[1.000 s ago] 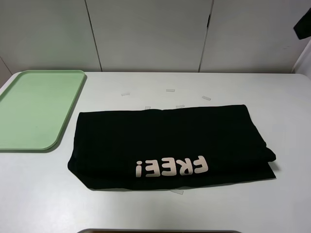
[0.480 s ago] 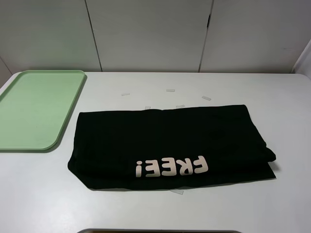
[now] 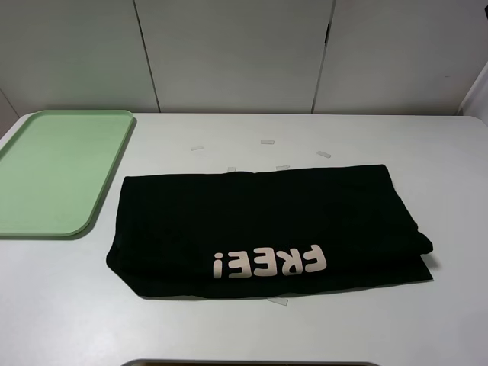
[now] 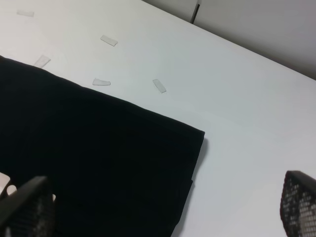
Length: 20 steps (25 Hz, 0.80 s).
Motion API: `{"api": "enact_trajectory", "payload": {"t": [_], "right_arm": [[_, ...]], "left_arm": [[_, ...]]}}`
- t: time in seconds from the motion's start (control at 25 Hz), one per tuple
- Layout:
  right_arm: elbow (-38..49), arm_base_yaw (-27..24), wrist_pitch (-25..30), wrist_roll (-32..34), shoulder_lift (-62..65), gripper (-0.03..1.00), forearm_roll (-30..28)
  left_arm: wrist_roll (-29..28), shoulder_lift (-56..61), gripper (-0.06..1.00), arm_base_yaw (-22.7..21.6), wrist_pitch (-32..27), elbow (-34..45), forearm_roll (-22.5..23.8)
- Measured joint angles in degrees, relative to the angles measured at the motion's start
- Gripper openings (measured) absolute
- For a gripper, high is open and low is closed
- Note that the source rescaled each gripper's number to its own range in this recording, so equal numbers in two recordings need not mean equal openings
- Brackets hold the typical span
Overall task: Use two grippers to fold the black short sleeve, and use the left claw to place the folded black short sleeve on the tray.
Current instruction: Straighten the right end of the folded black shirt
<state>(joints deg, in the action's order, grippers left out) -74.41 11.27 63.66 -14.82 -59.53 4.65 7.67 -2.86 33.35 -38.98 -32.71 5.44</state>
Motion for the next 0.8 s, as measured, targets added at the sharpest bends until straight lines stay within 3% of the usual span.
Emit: {"api": "enact_trajectory", "payload": {"t": [0.28,0.44,0.52,0.8], "right_arm": [[0.0,0.0,0.0,0.05,0.0,1.0,0.13],[0.0,0.0,0.0,0.05,0.0,1.0,0.13],[0.0,0.0,0.0,0.05,0.0,1.0,0.13],[0.0,0.0,0.0,0.05,0.0,1.0,0.13]], "left_arm": [[-3.9,0.97,1.0,0.0,-2.83,2.79,0.0],[-4.21,1.08,1.0,0.0,-9.4,2.85,-0.38],[-4.26,1.17,1.0,0.0,-12.62,2.85,-2.74],[2.35,1.33,1.0,0.0,-14.16,2.75,-10.12]]}}
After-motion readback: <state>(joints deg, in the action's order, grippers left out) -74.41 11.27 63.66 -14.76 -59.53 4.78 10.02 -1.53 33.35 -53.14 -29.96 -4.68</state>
